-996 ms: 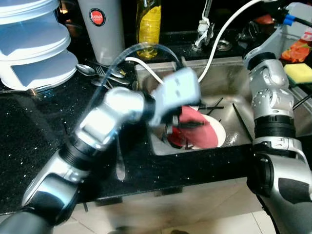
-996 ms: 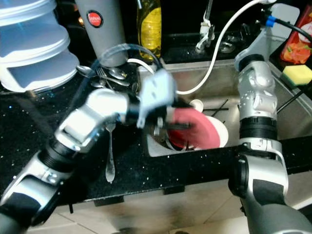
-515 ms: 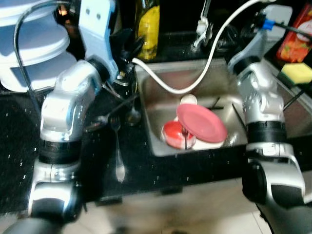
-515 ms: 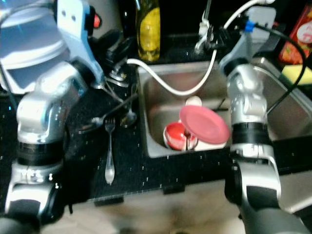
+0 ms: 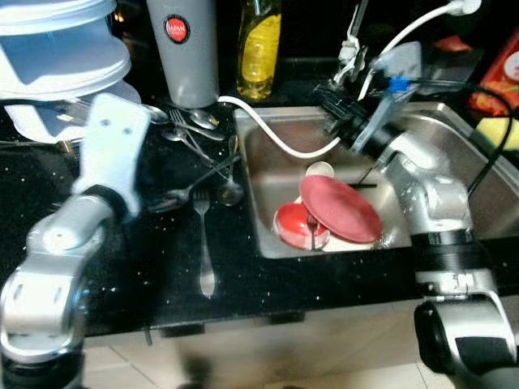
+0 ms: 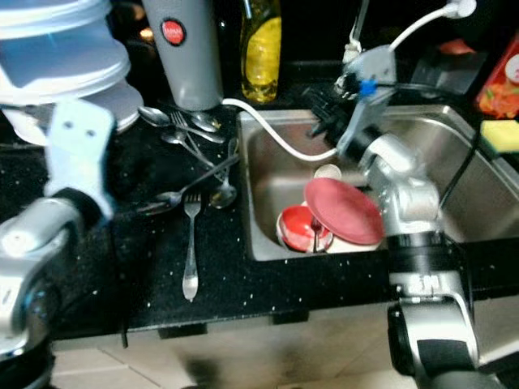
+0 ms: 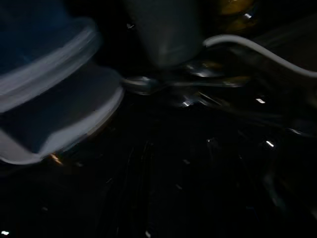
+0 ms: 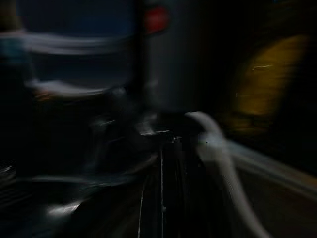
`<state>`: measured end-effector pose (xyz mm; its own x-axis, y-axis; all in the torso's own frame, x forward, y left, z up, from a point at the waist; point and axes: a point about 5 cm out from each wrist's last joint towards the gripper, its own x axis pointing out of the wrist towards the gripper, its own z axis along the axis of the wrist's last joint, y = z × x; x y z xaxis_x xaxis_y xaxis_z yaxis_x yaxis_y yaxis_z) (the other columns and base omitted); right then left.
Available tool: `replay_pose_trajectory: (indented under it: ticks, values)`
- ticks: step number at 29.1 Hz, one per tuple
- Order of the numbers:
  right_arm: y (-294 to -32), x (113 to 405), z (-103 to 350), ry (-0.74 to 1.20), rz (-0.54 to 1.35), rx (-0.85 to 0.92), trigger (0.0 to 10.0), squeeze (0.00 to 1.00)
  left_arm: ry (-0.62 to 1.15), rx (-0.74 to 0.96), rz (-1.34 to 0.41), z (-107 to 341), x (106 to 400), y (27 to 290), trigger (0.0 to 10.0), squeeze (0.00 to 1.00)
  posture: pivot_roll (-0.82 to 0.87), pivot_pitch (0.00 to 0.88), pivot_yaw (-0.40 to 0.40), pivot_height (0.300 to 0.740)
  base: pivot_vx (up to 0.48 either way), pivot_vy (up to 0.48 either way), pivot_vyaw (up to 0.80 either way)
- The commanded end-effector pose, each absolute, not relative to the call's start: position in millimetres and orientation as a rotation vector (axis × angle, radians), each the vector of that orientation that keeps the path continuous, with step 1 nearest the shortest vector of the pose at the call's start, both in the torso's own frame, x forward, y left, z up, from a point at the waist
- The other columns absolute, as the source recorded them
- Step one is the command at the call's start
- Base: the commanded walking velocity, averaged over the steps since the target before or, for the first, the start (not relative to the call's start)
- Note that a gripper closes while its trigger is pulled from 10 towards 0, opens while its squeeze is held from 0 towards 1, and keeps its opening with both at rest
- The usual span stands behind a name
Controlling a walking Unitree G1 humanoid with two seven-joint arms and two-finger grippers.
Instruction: Kitchen organization
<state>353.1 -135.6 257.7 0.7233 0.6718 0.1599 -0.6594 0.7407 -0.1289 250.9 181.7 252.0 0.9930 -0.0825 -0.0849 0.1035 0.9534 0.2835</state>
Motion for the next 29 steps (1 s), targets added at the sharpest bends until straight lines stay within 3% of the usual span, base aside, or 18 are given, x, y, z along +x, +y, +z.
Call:
replay_pose_trajectory:
  ticks: [1, 4, 7, 10, 14, 19, 20, 21, 29]
  values:
    - [-125, 347, 257, -0.196, 0.807, -0.081, 10.0, 0.0, 0.099, 0.3, -0.11, 250, 247, 182, 10.0, 0.0, 0.22, 0.023, -0.024, 0.74, 0.0, 0.0, 0.0]
    - [-110, 334, 249, -0.176, 0.942, -0.134, 10.0, 0.0, 0.132, 0.332, -0.119, 249, 237, 188, 10.0, 0.0, 0.21, 0.024, -0.017, 0.74, 0.0, 0.0, 0.0]
    - [-100, 323, 245, -0.154, 1.057, -0.171, 10.0, 0.0, 0.16, 0.367, 0.06, 250, 237, 216, 10.0, 0.0, 0.2, 0.021, -0.018, 0.74, 0.0, 0.0, 0.0]
    - [-90, 324, 242, -0.137, 1.08, -0.203, 10.0, 0.0, 0.176, 0.376, 0.132, 243, 239, 223, 10.0, 0.0, 0.2, 0.015, -0.026, 0.74, 0.0, 0.0, 0.0]
    - [-71, 331, 223, -0.106, 1.11, -0.441, 10.0, 0.0, 0.172, 0.387, 0.284, 235, 241, 231, 10.0, 0.0, 0.22, 0.017, -0.055, 0.74, 0.0, 0.0, 0.0]
    - [-51, 338, 221, -0.1, 1.115, -0.454, 10.0, 0.0, 0.197, 0.354, 0.375, 230, 241, 238, 10.0, 0.0, 0.23, 0.02, -0.078, 0.74, 0.0, 0.0, 0.0]
    - [-43, 341, 222, -0.096, 1.104, -0.452, 10.0, 0.14, 0.202, 0.349, 0.392, 229, 241, 239, 10.0, 0.0, 0.24, 0.024, -0.086, 0.74, 0.0, 0.0, 0.0]
    - [-39, 344, 222, -0.081, 1.091, -0.439, 10.0, 1.0, 0.203, 0.35, 0.399, 229, 240, 238, 10.0, 0.0, 0.25, 0.027, -0.095, 0.74, 0.0, 0.0, 0.0]
    - [-36, 353, 220, -0.012, 1.038, -0.337, 10.0, 1.0, 0.196, 0.359, 0.414, 227, 236, 237, 10.0, 0.0, 0.27, 0.034, -0.106, 0.74, 0.0, 0.0, 0.0]
